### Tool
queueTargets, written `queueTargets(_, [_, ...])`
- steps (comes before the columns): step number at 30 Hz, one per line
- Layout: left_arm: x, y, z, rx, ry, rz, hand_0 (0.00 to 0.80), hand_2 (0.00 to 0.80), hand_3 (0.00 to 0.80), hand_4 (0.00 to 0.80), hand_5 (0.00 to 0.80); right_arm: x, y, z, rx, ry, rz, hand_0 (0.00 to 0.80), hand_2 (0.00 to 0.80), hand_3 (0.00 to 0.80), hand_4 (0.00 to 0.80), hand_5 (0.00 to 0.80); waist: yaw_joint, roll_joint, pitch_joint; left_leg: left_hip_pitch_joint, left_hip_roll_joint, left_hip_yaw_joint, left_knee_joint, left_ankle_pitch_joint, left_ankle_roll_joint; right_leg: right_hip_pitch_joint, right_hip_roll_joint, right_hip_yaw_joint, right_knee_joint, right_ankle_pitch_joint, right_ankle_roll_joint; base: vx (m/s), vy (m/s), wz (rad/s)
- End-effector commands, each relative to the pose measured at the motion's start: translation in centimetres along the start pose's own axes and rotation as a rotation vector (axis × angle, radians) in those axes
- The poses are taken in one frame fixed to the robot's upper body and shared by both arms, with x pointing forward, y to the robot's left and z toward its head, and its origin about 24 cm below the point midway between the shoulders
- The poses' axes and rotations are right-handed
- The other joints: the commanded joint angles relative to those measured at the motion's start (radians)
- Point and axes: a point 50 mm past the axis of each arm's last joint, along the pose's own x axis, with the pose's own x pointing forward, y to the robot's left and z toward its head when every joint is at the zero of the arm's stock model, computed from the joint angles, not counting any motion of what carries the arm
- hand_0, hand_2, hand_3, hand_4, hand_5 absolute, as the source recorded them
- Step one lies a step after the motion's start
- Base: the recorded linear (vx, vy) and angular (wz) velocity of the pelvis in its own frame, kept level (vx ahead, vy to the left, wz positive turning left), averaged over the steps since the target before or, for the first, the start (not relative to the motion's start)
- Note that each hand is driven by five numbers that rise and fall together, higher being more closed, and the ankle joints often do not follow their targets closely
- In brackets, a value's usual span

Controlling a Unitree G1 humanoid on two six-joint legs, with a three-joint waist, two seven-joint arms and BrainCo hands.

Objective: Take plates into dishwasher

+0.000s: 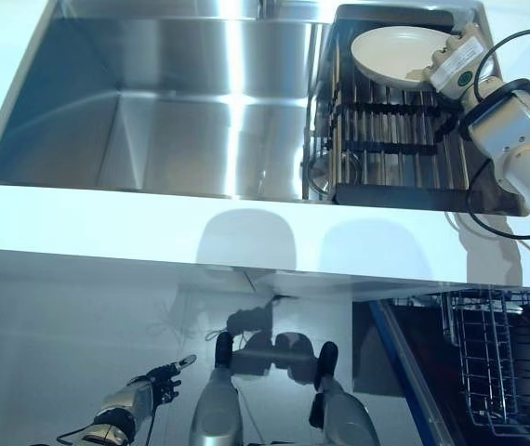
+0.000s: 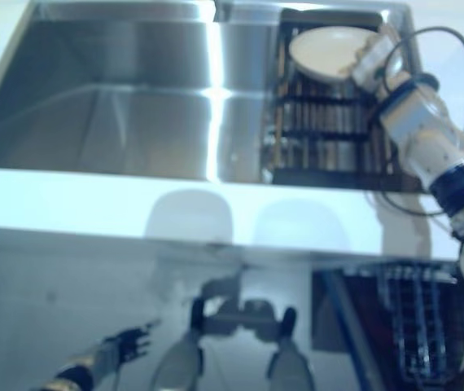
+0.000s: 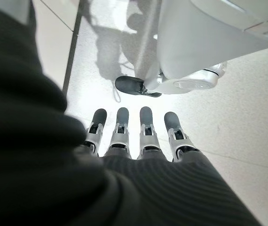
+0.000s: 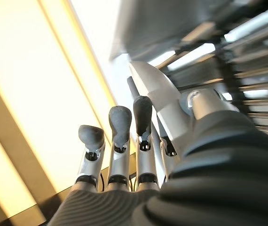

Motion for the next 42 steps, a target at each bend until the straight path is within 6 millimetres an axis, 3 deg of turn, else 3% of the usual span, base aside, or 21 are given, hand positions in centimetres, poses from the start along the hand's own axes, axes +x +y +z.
queueTargets(1, [-0.3, 1.6, -2.1, 0.085, 0.07, 0.05, 0.0, 0.0, 0.0, 0.0, 0.0, 0.2, -0.6, -5.6, -0.043, 0.178, -0.003, 0.8, 0.8, 0.8, 0.8, 0.8, 0.019, -0.08, -0.079, 0.022, -0.017, 0.007, -0.004, -0.039, 0.044, 0.027, -0.041, 0.023, -0.001, -0.032, 0.064, 0.0, 0.0, 0.0])
queueTargets(3, [-0.3, 1.8, -2.4, 0.086, 0.074, 0.055, 0.0, 0.0, 0.0, 0.0, 0.0, 0.1, -0.3, -5.6, -0.011, 0.175, 0.0, 0.8, 0.8, 0.8, 0.8, 0.8, 0.018, -0.086, -0.086, 0.028, -0.014, 0.01, -0.004, -0.041, 0.042, 0.032, -0.039, 0.023, -0.001, -0.034, 0.064, 0.001, -0.003, -0.02])
queueTargets(7, [-0.4, 2.0, -2.7, 0.091, 0.079, 0.061, 0.0, 0.0, 0.0, 0.0, 0.0, -0.1, 0.2, -6.0, 0.25, 0.225, 0.009, 0.8, 0.8, 0.8, 0.8, 0.8, 0.017, -0.095, -0.1, 0.04, -0.009, 0.012, -0.004, -0.044, 0.039, 0.04, -0.036, 0.027, -0.001, -0.038, 0.065, -0.001, -0.001, -0.01])
queueTargets(17, [-0.6, 2.7, -3.9, 0.105, 0.098, 0.063, 0.0, 0.0, 0.0, 0.0, 0.0, -0.5, 2.9, -5.5, 1.289, 0.297, 0.125, 0.8, 0.8, 0.8, 0.8, 0.8, 0.005, -0.103, -0.139, 0.087, -0.003, 0.026, -0.004, -0.057, 0.033, 0.076, -0.034, 0.038, -0.001, -0.048, 0.062, 0.004, 0.0, 0.0])
queueTargets(24, [-0.9, 3.3, -5.1, 0.141, 0.125, 0.061, 0.0, 0.0, 0.0, 0.0, 0.0, -1.1, 4.7, -3.9, 1.784, 0.242, 0.227, 0.8, 0.8, 0.8, 0.8, 0.8, -0.014, -0.107, -0.177, 0.135, 0.009, 0.058, -0.004, -0.071, 0.026, 0.105, -0.034, 0.049, -0.001, -0.055, 0.061, 0.044, -0.001, -0.11])
queueTargets(29, [-1.1, 3.7, -6.1, 0.162, 0.147, 0.06, 0.0, 0.0, 0.0, 0.0, 0.0, -2.0, 6.1, -3.6, 1.942, 0.24, 0.261, 0.8, 0.8, 0.8, 0.8, 0.8, -0.039, -0.112, -0.205, 0.173, 0.022, 0.09, -0.004, -0.083, 0.024, 0.12, -0.03, 0.067, -0.001, -0.058, 0.062, 0.078, 0.0, -0.19])
queueTargets(34, [-1.3, 3.9, -7.2, 0.193, 0.178, 0.048, 0.0, 0.0, 0.0, 0.0, 0.0, -3.4, 7.9, -4.8, 2.077, 0.323, 0.251, 0.8, 0.8, 0.8, 0.8, 0.8, -0.072, -0.115, -0.236, 0.208, 0.032, 0.124, -0.004, -0.094, 0.02, 0.131, -0.022, 0.095, -0.001, -0.061, 0.065, 0.083, -0.003, -0.22])
queueTargets(42, [-1.5, 3.9, -8.2, 0.234, 0.203, 0.042, 0.0, 0.0, 0.0, 0.0, 0.0, -6.8, 11.1, -7.9, 2.058, 0.45, 0.276, 0.8, 0.8, 0.8, 0.8, 0.8, -0.125, -0.124, -0.26, 0.243, 0.039, 0.165, -0.004, -0.107, 0.021, 0.131, -0.009, 0.139, -0.001, -0.056, 0.067, 0.055, -0.01, -0.18])
